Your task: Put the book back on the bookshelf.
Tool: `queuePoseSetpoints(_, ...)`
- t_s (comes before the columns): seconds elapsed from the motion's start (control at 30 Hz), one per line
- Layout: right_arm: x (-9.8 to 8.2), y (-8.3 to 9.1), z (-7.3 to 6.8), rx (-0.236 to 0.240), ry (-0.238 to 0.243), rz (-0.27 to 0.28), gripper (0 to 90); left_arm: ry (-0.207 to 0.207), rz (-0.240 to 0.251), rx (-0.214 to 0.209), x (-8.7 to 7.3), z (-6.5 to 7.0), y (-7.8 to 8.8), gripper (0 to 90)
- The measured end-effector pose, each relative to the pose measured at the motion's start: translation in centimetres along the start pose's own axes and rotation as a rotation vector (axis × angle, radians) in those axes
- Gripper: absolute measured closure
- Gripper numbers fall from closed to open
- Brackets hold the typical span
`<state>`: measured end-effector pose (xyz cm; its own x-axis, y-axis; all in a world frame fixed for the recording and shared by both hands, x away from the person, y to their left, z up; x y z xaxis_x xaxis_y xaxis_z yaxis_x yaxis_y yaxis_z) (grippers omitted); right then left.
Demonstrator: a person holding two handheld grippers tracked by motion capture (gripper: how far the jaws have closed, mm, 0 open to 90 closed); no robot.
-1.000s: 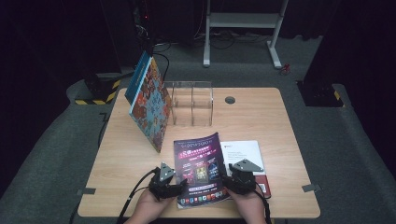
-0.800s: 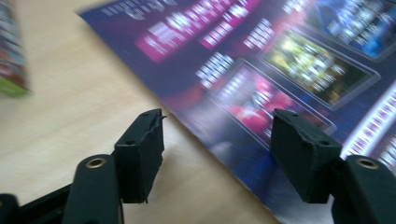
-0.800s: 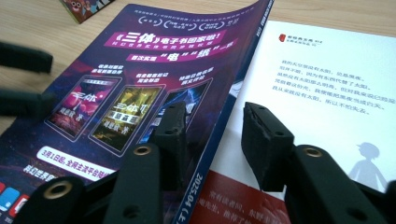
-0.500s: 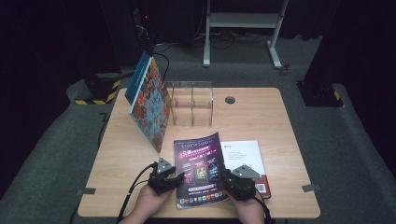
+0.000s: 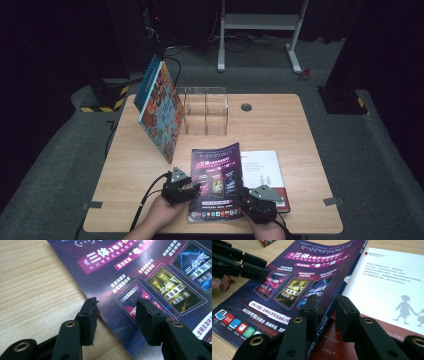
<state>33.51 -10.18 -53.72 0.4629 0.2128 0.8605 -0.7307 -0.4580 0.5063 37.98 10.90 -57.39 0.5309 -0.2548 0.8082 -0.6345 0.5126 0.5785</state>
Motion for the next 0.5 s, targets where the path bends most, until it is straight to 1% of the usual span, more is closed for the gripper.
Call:
queuePoseSetpoints(0.03,0.1,0.1,0.2,-0.002,-0.011,0.006,69.6,0.008,0.004,-0.003,0.0,0.3,-0.1,52.0)
queuePoseSetpoints(0.07,0.1,0.2,0.3,-0.002,-0.019,0.005,68.0,-0.006,0.005,-0.002,0.0,0.3,-0.1,52.0)
queuePoseSetpoints(0.13,0.1,0.1,0.5,-0.003,-0.021,0.007,66.3,-0.019,0.009,-0.001,0.0,0.7,-0.1,52.0)
queuePoseSetpoints(0.17,0.2,0.1,0.6,-0.007,-0.029,0.007,64.3,-0.044,0.011,0.007,0.0,0.6,-0.1,52.0)
queuePoseSetpoints(0.2,0.3,0.0,0.9,-0.010,-0.030,0.011,61.7,-0.051,0.014,0.013,0.0,0.7,-0.1,52.0)
queuePoseSetpoints(0.23,0.5,-0.1,1.2,-0.012,-0.039,0.012,59.1,-0.048,0.017,0.011,0.0,0.9,0.0,52.0)
queuePoseSetpoints(0.27,1.0,-0.4,1.7,-0.008,-0.064,0.014,54.1,-0.074,0.020,0.009,-0.1,1.1,0.0,52.1)
queuePoseSetpoints(0.3,1.0,-0.4,1.7,-0.008,-0.064,0.014,54.1,-0.074,0.020,0.009,-0.1,1.1,0.0,52.1)
queuePoseSetpoints(0.33,1.1,-0.5,1.9,-0.005,-0.072,0.010,51.8,-0.091,0.021,0.005,-0.1,1.3,0.1,52.1)
queuePoseSetpoints(0.37,1.5,-1.1,2.4,-0.003,-0.085,0.005,47.5,-0.091,0.019,-0.008,-0.3,1.7,0.3,52.0)
queuePoseSetpoints(0.43,1.6,-1.6,2.6,0.003,-0.096,-0.011,44.7,-0.091,0.020,-0.016,-0.5,1.9,0.4,52.0)
queuePoseSetpoints(0.47,1.6,-1.6,2.6,0.003,-0.096,-0.011,44.7,-0.095,0.018,-0.023,-0.6,2.1,0.5,52.0)
queuePoseSetpoints(0.5,1.6,-2.0,2.7,0.008,-0.105,-0.015,44.2,-0.104,0.017,-0.021,-0.6,2.1,0.6,51.9)
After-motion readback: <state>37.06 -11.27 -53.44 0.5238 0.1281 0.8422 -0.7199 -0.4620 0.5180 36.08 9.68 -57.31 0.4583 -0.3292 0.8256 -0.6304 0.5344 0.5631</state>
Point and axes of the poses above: each handheld gripper's, and its own axes: y roughly backward along the jaws, x roughly out of its top, z roughly to its right, the point moved 8 cm from there along -y, roughly forward along the jaws, and after that the axes turned 6 degrees about z, right-handed, at the moved point
